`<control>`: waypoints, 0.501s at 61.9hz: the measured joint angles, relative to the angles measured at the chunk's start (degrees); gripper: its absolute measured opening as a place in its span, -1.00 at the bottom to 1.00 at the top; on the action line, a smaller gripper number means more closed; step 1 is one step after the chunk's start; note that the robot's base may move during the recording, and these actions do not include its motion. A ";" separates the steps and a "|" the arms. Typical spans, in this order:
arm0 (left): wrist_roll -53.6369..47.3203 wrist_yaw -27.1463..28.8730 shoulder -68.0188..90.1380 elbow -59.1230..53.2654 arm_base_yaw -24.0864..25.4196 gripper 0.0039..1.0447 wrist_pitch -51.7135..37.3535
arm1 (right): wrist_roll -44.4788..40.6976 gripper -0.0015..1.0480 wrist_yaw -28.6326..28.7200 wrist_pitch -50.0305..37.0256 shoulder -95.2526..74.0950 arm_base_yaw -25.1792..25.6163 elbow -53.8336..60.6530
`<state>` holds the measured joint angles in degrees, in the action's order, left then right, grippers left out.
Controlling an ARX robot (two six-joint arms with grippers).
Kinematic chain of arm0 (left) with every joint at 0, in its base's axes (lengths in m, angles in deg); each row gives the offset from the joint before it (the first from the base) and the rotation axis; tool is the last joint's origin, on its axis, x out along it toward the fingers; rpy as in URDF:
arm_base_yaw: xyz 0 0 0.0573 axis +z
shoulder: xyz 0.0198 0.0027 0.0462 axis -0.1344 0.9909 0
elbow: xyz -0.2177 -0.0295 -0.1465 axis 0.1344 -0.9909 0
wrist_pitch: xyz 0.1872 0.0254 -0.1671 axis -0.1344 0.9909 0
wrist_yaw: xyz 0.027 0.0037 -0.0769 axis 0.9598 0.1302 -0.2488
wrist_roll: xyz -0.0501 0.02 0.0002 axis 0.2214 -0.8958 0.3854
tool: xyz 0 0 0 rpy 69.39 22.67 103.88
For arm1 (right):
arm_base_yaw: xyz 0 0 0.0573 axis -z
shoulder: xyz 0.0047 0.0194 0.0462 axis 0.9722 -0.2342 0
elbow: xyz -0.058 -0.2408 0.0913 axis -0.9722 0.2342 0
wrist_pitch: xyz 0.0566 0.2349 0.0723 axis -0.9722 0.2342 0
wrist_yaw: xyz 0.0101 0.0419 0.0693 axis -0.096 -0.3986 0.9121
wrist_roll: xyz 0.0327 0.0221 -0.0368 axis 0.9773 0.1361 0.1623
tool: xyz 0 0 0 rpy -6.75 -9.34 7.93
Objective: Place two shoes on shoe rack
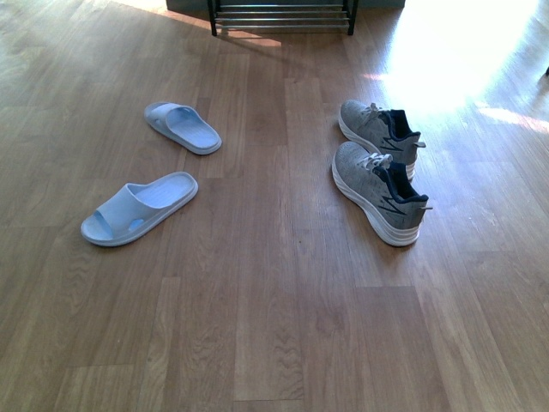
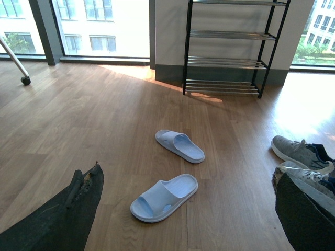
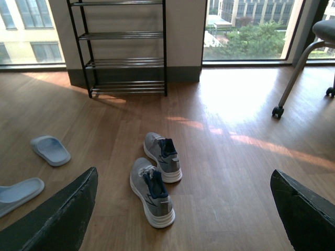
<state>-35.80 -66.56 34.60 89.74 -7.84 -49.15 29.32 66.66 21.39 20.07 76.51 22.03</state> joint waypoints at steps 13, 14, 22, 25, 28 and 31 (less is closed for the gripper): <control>0.00 0.00 0.00 0.00 0.00 0.83 0.00 | 0.00 0.82 0.00 0.00 0.00 0.00 0.00; 0.00 0.00 0.00 0.00 0.00 0.83 0.00 | 0.00 0.82 0.00 0.00 0.00 0.00 0.00; 0.00 0.00 0.00 0.00 0.00 0.83 0.00 | 0.00 0.82 0.00 0.00 0.00 0.00 0.00; 0.00 0.00 0.00 0.00 0.00 0.83 0.00 | 0.00 0.82 0.00 0.00 0.00 0.00 0.00; 0.00 0.00 0.00 0.00 0.00 0.83 0.00 | 0.00 0.82 0.00 0.00 0.00 0.00 0.00; 0.00 0.00 0.00 0.00 0.00 0.83 0.00 | 0.00 0.82 0.00 0.00 0.00 0.00 0.00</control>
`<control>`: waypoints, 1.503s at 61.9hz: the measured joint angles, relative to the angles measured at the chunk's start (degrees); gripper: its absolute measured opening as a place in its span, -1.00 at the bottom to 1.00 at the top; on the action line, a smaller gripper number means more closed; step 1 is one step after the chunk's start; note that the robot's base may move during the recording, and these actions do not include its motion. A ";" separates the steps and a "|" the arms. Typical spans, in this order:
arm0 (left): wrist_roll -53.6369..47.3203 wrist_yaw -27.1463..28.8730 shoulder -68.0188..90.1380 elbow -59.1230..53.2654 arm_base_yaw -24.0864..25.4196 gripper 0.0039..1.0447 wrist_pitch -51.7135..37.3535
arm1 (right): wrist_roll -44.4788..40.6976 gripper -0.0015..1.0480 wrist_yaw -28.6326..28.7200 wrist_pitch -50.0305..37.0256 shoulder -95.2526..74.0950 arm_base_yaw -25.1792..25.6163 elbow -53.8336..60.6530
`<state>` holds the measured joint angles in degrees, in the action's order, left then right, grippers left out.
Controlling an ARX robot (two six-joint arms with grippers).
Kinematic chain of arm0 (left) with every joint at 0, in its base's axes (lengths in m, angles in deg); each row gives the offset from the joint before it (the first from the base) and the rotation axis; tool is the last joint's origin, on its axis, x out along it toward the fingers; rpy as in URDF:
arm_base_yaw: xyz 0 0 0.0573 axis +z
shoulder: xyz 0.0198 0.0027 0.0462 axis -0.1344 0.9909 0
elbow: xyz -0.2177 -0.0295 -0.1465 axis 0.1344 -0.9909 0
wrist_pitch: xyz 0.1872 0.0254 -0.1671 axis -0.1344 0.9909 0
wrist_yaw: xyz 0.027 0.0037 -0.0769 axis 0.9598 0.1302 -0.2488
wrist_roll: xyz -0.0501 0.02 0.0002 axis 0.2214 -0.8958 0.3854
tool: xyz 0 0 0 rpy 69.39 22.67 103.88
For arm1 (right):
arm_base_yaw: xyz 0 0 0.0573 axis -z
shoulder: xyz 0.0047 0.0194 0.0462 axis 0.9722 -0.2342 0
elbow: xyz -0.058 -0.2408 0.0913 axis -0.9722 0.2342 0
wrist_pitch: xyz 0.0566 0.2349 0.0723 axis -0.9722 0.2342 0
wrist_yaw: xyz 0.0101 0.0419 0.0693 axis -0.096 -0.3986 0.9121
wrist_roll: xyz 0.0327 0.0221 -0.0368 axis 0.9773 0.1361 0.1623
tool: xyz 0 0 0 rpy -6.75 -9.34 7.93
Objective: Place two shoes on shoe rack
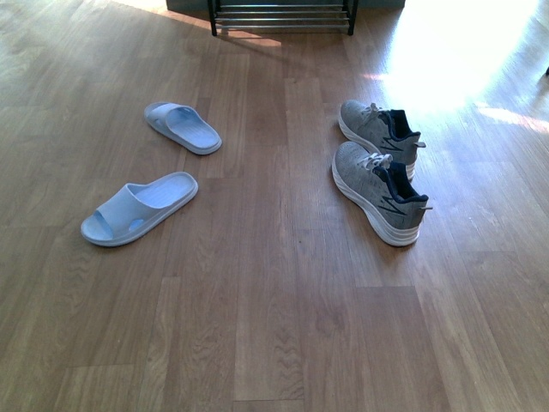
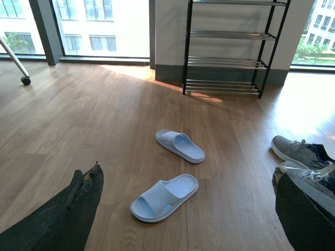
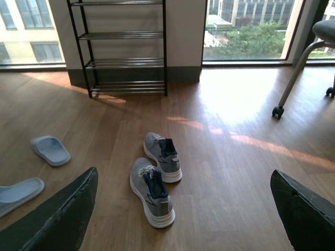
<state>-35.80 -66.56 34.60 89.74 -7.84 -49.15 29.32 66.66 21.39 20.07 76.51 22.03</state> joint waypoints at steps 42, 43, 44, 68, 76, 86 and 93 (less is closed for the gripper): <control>0.00 0.00 0.00 0.00 0.00 0.83 0.00 | 0.00 0.82 0.00 0.00 0.00 0.00 0.00; 0.00 0.00 0.00 0.00 0.00 0.83 0.00 | 0.00 0.82 0.00 0.00 0.00 0.00 0.00; 0.00 0.00 0.00 0.00 0.00 0.83 0.00 | 0.00 0.82 0.00 0.00 0.00 0.00 0.00; 0.00 0.00 0.00 0.00 0.00 0.83 0.00 | 0.00 0.82 0.00 0.00 0.00 0.00 0.00; 0.00 0.00 0.00 0.00 0.00 0.83 0.00 | 0.00 0.82 0.00 0.00 0.00 0.00 0.00; 0.00 0.00 0.00 0.00 0.00 0.83 0.00 | 0.00 0.82 0.00 0.00 0.00 0.00 0.00; 0.00 0.00 0.00 0.00 0.00 0.83 0.00 | 0.00 0.82 0.00 0.00 0.00 0.00 0.00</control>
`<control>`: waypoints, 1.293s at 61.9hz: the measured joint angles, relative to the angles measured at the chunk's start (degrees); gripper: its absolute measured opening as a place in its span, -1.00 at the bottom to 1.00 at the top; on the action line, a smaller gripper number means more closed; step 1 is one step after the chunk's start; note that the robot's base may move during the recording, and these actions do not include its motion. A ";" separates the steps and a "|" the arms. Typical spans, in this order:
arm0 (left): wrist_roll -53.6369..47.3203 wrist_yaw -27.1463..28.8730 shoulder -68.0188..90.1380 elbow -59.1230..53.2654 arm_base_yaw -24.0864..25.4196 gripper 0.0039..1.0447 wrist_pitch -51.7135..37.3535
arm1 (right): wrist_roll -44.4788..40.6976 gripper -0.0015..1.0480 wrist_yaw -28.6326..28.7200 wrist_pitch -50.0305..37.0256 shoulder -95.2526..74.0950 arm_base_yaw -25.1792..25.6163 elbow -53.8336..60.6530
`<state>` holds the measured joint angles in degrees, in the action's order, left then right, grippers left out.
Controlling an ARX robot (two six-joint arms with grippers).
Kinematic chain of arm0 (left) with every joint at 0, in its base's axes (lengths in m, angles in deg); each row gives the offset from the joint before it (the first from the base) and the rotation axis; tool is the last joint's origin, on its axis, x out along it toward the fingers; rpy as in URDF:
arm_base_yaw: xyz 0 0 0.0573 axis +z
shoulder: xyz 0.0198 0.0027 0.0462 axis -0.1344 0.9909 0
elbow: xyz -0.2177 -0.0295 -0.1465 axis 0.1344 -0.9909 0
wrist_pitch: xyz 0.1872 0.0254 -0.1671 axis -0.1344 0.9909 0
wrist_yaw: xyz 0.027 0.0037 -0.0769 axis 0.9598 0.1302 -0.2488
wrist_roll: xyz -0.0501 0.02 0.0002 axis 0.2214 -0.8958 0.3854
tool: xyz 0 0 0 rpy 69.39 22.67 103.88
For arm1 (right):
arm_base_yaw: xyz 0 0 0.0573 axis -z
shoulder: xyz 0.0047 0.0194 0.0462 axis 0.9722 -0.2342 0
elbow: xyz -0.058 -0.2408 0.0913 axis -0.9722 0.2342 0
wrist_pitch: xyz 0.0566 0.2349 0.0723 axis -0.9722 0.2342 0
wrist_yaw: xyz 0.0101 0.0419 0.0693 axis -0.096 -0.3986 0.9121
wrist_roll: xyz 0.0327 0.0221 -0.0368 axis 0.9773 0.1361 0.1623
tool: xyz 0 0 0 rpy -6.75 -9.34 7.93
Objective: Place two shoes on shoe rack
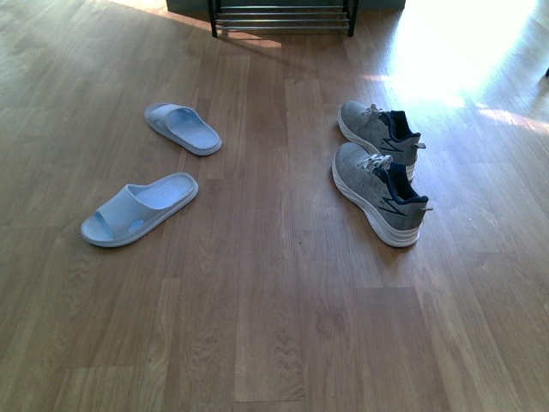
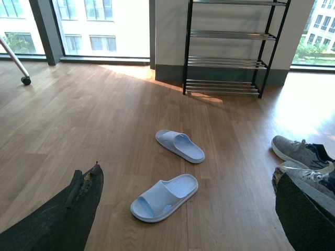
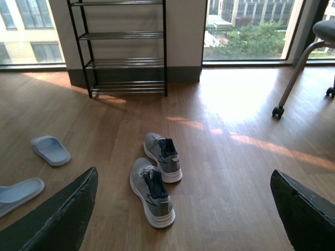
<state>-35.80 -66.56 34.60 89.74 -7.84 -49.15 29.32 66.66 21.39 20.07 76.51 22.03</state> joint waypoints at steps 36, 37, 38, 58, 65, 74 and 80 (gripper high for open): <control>0.00 0.04 0.00 0.00 0.00 0.83 0.00 | 0.00 0.82 0.09 0.00 0.00 0.00 0.00; 0.00 0.04 0.00 0.00 0.00 0.83 0.00 | 0.00 0.82 0.07 0.00 0.00 0.00 0.00; 0.00 0.04 0.00 0.00 0.00 0.83 0.00 | 0.00 0.82 0.07 0.00 0.00 0.00 0.00; 0.00 0.00 0.00 0.00 0.00 0.83 0.00 | 0.00 0.82 -0.02 0.00 0.00 0.00 0.00; 0.00 0.00 0.00 0.00 0.00 0.83 0.00 | 0.00 0.82 0.02 0.00 0.00 0.00 0.00; 0.00 0.13 0.00 0.00 0.00 0.83 0.00 | 0.00 0.82 0.17 0.00 0.00 -0.02 0.00; 0.00 -0.02 0.00 0.00 0.02 0.83 0.00 | 0.00 0.82 -0.04 0.00 0.00 0.00 0.00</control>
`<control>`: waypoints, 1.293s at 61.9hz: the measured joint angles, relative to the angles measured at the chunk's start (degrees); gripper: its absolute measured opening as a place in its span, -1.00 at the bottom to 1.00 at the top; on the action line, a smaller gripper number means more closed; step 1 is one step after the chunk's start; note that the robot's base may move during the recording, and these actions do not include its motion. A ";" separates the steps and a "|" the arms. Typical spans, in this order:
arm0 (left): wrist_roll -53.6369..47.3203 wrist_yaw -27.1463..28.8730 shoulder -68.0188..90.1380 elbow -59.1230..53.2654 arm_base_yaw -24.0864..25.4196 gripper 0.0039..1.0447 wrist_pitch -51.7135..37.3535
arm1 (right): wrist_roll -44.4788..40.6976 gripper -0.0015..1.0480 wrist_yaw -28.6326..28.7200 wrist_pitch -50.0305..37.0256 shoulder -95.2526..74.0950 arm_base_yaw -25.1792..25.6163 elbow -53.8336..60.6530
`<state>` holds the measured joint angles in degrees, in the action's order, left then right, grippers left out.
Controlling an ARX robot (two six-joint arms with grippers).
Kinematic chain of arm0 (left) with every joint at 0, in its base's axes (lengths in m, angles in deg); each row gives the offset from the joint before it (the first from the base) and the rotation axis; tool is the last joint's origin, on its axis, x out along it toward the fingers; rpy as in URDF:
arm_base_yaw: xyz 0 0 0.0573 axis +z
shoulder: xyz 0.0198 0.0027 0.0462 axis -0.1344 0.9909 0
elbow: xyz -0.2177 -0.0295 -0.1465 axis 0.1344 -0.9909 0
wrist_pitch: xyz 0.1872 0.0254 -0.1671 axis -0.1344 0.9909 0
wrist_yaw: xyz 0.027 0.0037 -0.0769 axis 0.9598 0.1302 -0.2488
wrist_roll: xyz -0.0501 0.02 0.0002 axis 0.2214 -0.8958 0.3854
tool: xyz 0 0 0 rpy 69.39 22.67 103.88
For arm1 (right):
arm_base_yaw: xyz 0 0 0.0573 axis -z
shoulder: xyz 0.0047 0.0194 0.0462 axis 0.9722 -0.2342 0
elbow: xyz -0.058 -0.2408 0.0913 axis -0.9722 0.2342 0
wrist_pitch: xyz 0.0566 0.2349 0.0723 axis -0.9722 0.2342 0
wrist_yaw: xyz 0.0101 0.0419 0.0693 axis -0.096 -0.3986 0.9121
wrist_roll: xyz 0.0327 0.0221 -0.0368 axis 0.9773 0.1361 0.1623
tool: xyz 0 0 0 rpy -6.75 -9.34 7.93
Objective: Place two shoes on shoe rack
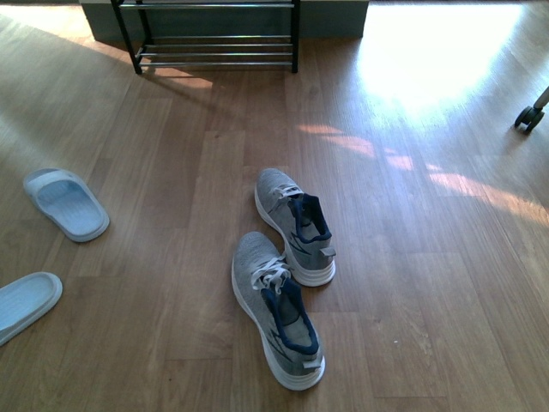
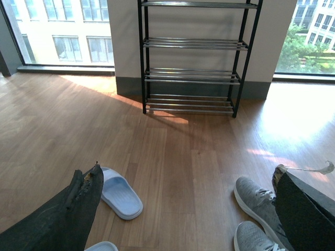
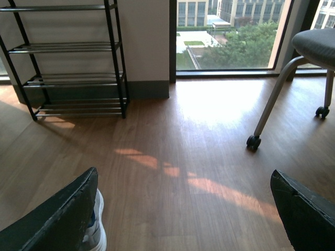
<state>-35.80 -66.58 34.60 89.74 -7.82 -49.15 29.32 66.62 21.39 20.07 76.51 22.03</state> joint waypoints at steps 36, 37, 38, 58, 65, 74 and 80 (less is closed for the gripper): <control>22.69 24.48 37.40 8.22 -11.06 0.83 -1.03 | 0.00 0.82 0.02 0.00 0.00 0.00 0.00; 23.21 23.67 39.30 8.57 -11.10 0.83 -1.97 | 0.00 0.82 0.04 0.00 0.00 0.00 0.00; 23.76 22.14 43.52 9.33 -11.39 0.83 -4.07 | 0.00 0.82 0.04 0.00 0.00 0.00 0.00; 25.57 6.73 98.75 24.61 -14.27 0.83 -22.10 | 0.00 0.82 0.02 0.00 0.00 0.00 0.00; 27.15 1.49 110.88 30.95 -14.75 0.83 -22.60 | 0.00 0.82 0.04 0.00 0.00 0.00 0.00; 31.69 -5.97 124.65 39.54 -16.66 0.83 -22.88 | 0.00 0.82 0.04 0.00 0.00 0.00 0.00; 35.32 -9.09 131.86 45.51 -17.81 0.83 -21.97 | 0.00 0.82 0.04 0.00 0.00 0.00 0.00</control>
<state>-0.48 -75.68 166.46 135.24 -25.64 -71.11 29.32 66.66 21.39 20.07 76.51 22.03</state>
